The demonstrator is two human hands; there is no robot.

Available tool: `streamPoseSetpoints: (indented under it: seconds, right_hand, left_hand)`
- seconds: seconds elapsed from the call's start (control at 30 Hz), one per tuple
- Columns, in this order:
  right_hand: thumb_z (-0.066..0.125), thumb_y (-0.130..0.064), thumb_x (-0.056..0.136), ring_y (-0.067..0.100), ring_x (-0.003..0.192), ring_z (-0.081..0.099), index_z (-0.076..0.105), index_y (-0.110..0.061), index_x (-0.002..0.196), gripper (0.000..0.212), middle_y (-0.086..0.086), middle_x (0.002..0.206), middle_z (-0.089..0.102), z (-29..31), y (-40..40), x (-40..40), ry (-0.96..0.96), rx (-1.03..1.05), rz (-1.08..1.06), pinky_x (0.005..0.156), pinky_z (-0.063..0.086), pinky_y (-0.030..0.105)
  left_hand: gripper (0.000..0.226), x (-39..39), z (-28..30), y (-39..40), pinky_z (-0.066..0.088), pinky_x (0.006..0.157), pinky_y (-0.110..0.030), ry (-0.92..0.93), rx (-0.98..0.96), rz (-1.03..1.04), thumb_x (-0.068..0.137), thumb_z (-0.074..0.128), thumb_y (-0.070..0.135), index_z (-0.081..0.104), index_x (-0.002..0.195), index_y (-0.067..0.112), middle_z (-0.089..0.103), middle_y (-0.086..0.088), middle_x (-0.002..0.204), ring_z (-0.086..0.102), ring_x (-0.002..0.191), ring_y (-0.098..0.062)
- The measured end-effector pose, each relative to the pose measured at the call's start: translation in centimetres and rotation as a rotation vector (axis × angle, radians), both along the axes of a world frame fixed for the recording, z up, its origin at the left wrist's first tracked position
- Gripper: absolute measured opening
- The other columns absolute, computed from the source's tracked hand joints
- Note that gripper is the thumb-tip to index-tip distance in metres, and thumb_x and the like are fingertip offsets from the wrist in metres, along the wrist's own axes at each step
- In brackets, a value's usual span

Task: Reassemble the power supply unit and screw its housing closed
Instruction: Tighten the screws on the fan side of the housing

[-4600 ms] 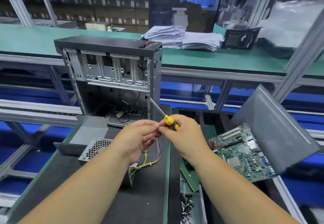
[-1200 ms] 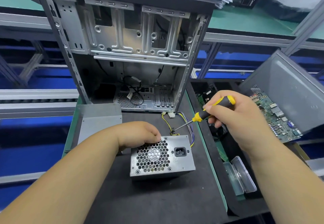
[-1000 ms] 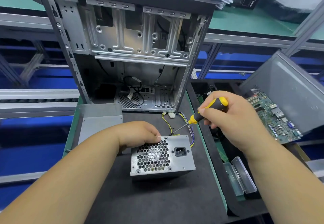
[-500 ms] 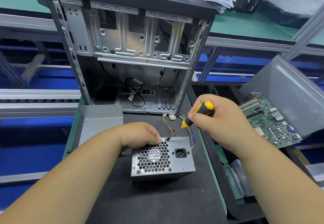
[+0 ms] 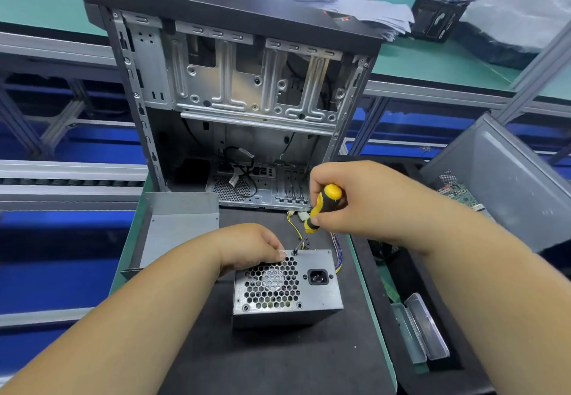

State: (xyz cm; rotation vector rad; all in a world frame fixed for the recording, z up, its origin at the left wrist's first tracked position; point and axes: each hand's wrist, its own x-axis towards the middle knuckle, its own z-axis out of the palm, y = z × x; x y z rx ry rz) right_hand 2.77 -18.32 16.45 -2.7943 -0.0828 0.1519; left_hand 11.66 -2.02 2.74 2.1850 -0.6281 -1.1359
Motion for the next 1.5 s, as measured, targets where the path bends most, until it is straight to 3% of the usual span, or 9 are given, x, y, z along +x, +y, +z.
streamPoseSetpoints:
  seconds: [0.1,0.23,0.43,0.8,1.03,1.23,1.4,1.43,1.5]
  right_hand:
    - [0.074,-0.044,0.076,0.003,0.067,0.053,0.058,-0.027,0.076,0.024,-0.011,0.071,0.060,1.2,0.6,0.7,0.009,-0.253,0.005,0.053,0.040,0.027]
    - [0.048,-0.054,0.095,0.016,0.061,0.047,0.049,-0.020,0.066,0.045,-0.004,0.067,0.049,0.5,2.2,2.1,-0.029,-0.657,-0.050,0.050,0.032,0.026]
    - [0.061,-0.038,0.086,0.015,0.075,0.053,0.051,-0.026,0.088,0.016,-0.008,0.078,0.053,1.1,1.4,1.4,0.078,-0.305,0.049,0.055,0.036,0.030]
    - [0.040,-0.057,0.098,0.017,0.056,0.044,0.048,-0.019,0.065,0.051,-0.002,0.066,0.048,0.8,1.5,2.0,0.047,-0.799,-0.042,0.047,0.030,0.026]
    - [0.065,-0.045,0.087,0.011,0.072,0.051,0.046,-0.028,0.090,0.026,-0.009,0.078,0.052,1.7,0.2,0.6,0.148,-0.413,0.087,0.055,0.038,0.031]
    - [0.051,-0.056,0.093,0.011,0.060,0.043,0.048,-0.021,0.068,0.043,-0.005,0.066,0.049,1.3,0.9,1.2,0.074,-0.643,0.083,0.050,0.033,0.027]
    - [0.040,-0.064,0.095,0.017,0.063,0.044,0.043,-0.022,0.069,0.049,-0.006,0.070,0.046,0.4,1.6,1.8,0.059,-0.728,0.015,0.052,0.035,0.028]
    - [0.044,-0.064,0.094,0.017,0.066,0.045,0.042,-0.023,0.075,0.045,-0.008,0.073,0.045,0.5,1.5,1.7,0.079,-0.645,0.030,0.055,0.036,0.030]
    - [0.058,-0.054,0.090,0.016,0.072,0.049,0.043,-0.024,0.090,0.034,-0.009,0.080,0.048,1.0,1.3,1.6,0.119,-0.448,0.082,0.056,0.036,0.031]
  left_hand:
    - [0.022,0.0,0.1,0.0,0.043,0.062,-0.019,-0.012,0.011,0.006,0.095,0.062,0.037,0.072,0.108,0.022,0.067,0.007,0.079,0.052,0.058,0.000]
    - [0.022,-0.1,0.2,0.1,0.045,0.100,-0.032,0.003,0.021,0.011,0.094,0.063,0.035,0.072,0.109,0.021,0.072,0.000,0.110,0.063,0.106,-0.017]
    - [0.023,0.1,-0.2,0.0,0.042,0.107,-0.036,-0.002,0.023,0.022,0.093,0.064,0.036,0.072,0.110,0.022,0.071,0.003,0.113,0.062,0.112,-0.016]
    - [0.022,0.0,-0.5,0.0,0.045,0.103,-0.031,-0.013,0.020,0.035,0.093,0.064,0.034,0.073,0.109,0.023,0.072,0.003,0.110,0.063,0.110,-0.016]
    - [0.022,-0.1,-0.7,0.1,0.046,0.102,-0.033,-0.003,-0.001,0.048,0.092,0.066,0.034,0.074,0.108,0.021,0.073,0.003,0.107,0.064,0.106,-0.017]
    - [0.020,-0.3,-0.4,0.2,0.045,0.096,-0.029,-0.024,0.000,0.036,0.093,0.065,0.034,0.073,0.108,0.023,0.071,0.005,0.107,0.062,0.102,-0.014]
    - [0.021,-0.3,-0.2,0.0,0.036,0.058,-0.021,-0.051,0.010,0.017,0.094,0.063,0.035,0.072,0.109,0.024,0.074,-0.001,0.096,0.045,0.051,0.002]
    - [0.021,-0.3,-0.1,0.0,0.036,0.056,-0.021,-0.049,0.013,0.021,0.094,0.063,0.035,0.072,0.109,0.024,0.040,0.010,0.067,0.042,0.046,0.003]
    - [0.021,-0.2,-0.1,0.0,0.044,0.069,-0.023,-0.027,0.005,0.025,0.093,0.064,0.035,0.072,0.109,0.023,0.059,0.002,0.103,0.056,0.059,0.000]
